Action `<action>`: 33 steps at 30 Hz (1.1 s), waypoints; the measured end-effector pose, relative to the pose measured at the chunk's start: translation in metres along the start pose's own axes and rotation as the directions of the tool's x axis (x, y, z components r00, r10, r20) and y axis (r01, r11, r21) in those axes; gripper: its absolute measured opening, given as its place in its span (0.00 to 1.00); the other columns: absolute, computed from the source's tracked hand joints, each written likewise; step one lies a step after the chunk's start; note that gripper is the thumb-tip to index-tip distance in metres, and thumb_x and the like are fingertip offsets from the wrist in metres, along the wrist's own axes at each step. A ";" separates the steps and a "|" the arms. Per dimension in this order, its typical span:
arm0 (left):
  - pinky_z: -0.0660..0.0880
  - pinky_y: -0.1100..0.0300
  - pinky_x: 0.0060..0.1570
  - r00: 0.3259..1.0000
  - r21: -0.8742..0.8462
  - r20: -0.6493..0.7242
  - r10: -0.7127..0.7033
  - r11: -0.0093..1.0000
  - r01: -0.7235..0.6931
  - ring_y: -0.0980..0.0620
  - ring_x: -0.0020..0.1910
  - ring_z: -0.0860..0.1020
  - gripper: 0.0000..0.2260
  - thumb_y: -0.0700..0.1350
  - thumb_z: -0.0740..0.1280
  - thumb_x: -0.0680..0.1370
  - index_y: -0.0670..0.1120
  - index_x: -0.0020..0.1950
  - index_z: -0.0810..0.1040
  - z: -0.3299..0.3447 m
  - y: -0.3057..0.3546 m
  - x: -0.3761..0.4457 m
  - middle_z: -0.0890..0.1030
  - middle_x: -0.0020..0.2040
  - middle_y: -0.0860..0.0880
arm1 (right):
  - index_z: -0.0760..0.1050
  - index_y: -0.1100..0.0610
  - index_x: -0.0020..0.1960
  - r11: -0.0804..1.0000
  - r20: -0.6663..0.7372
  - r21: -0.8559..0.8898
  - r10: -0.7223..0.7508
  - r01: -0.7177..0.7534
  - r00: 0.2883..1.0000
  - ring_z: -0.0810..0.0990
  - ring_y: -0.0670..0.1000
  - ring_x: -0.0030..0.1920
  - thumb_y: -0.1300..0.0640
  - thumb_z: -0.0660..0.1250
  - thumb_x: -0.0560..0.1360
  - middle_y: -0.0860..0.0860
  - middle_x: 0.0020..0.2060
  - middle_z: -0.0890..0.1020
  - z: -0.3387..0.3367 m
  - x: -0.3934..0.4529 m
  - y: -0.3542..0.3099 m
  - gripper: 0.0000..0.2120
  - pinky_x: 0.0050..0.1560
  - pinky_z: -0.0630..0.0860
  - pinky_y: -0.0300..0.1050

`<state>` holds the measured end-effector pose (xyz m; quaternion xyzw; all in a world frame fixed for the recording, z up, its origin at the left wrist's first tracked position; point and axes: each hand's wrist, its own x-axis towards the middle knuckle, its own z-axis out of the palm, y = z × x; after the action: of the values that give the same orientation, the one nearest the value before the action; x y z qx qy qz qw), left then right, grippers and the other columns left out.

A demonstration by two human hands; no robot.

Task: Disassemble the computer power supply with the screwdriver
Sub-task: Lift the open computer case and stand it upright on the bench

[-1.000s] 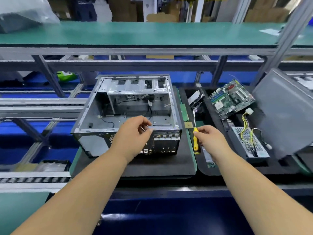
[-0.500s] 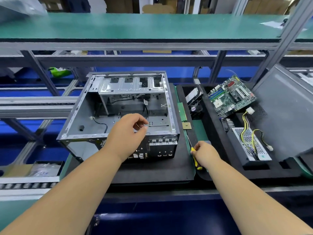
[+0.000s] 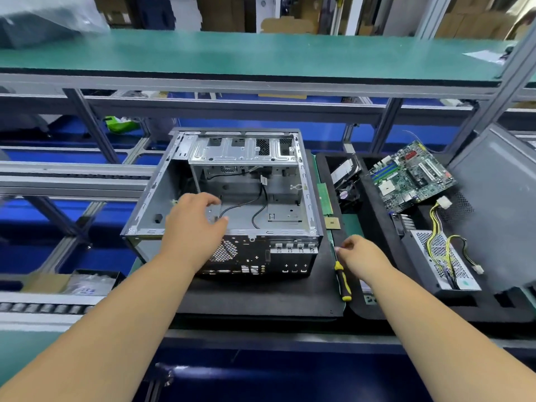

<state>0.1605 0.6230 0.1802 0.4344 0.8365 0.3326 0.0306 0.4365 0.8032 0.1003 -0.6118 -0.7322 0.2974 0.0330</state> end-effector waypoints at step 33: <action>0.50 0.50 0.69 0.942 0.122 0.322 0.091 0.983 -0.136 0.56 0.68 0.65 0.20 0.68 0.60 0.66 0.65 0.55 0.78 -0.044 -0.115 0.120 0.74 0.62 0.65 | 0.71 0.56 0.60 0.907 -0.227 -0.391 -0.258 0.155 0.939 0.76 0.55 0.52 0.47 0.67 0.72 0.53 0.57 0.73 0.011 -0.037 -0.195 0.21 0.43 0.71 0.46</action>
<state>-0.0105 0.6428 0.1759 0.5306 0.8159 0.1997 0.1136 0.2706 0.7505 0.1957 -0.5605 -0.8242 0.0626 0.0504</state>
